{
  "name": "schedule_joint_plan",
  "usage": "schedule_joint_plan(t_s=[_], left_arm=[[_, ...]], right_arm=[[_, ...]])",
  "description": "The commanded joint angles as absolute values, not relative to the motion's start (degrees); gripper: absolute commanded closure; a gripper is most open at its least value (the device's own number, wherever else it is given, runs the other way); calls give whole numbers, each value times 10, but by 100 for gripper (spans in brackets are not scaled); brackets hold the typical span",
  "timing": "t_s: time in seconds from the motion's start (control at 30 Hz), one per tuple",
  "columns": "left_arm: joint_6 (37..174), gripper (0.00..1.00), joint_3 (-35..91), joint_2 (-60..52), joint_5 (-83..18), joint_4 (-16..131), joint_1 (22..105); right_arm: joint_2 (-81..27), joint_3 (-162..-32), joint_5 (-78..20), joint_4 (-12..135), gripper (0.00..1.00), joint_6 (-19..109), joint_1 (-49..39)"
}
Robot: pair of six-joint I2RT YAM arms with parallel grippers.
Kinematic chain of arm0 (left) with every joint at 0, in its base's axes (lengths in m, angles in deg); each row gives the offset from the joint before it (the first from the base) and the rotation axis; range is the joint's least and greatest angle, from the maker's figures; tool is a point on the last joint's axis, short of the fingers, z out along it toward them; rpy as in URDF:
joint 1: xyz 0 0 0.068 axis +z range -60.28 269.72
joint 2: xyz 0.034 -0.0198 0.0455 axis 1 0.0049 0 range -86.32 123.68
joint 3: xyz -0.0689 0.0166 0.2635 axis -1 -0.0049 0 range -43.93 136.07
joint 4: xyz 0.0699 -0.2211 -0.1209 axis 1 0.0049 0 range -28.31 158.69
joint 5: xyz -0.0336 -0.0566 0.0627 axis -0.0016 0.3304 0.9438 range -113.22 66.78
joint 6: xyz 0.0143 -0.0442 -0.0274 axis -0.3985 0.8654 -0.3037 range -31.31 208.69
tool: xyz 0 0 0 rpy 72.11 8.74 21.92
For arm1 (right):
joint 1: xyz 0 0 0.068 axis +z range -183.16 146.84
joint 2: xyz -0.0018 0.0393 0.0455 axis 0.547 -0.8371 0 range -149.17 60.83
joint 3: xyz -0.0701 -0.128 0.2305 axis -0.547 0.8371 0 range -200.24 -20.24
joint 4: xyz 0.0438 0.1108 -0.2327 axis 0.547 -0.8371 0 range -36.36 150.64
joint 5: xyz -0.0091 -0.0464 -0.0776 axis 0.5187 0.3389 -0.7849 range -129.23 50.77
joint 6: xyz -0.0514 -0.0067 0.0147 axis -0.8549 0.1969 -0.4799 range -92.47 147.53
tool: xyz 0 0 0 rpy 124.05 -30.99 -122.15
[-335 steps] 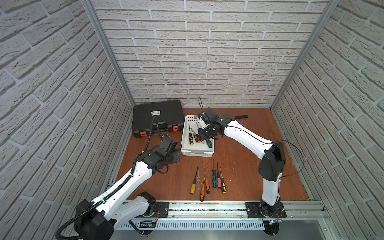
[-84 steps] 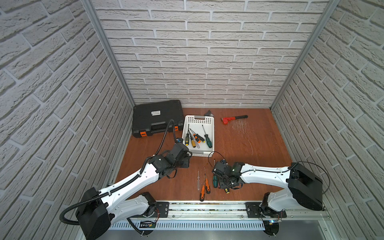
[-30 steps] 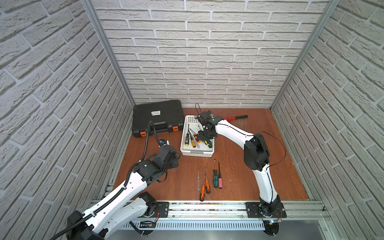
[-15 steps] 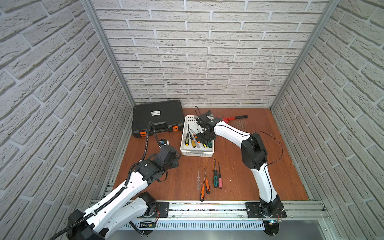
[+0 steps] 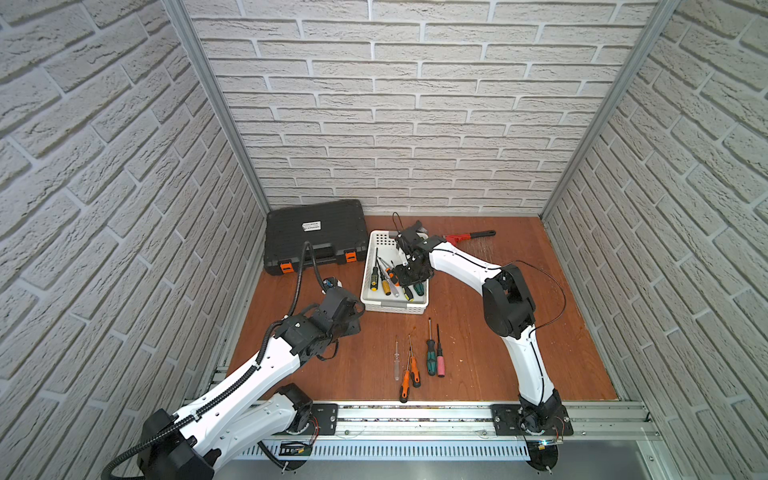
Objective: Put the screwdriver in the bin
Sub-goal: 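Open the right gripper and withdraw while the left gripper moves to the clear screwdriver, then grasp the clear screwdriver with the left gripper and lift it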
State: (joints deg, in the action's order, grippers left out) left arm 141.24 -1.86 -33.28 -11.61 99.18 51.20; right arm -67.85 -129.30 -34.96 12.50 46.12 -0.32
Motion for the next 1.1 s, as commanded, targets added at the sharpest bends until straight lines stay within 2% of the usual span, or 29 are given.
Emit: schedule_joint_plan(t_s=[0.0,0.13,0.3,0.57,0.7,1.07], left_arm=[[1411,51,-5,-325,-152,985,514],[1412,53,-12,-302,-205,984,500],[1419,54,-19,-279,-238,982,429],[1478,53,-38,-225,-265,929,300],[1501,51,-29,-182,-250,919,275],[1500,51,12,-54,-243,906,251]], right_arm=[[-607,-1292,-327,137,59,454,-4],[-551,-1270,-317,150,59,451,0],[-458,-1197,-308,182,59,451,7],[-251,-958,-329,289,61,501,12],[-175,-866,-345,313,62,526,13],[-138,-795,-339,331,63,539,13]])
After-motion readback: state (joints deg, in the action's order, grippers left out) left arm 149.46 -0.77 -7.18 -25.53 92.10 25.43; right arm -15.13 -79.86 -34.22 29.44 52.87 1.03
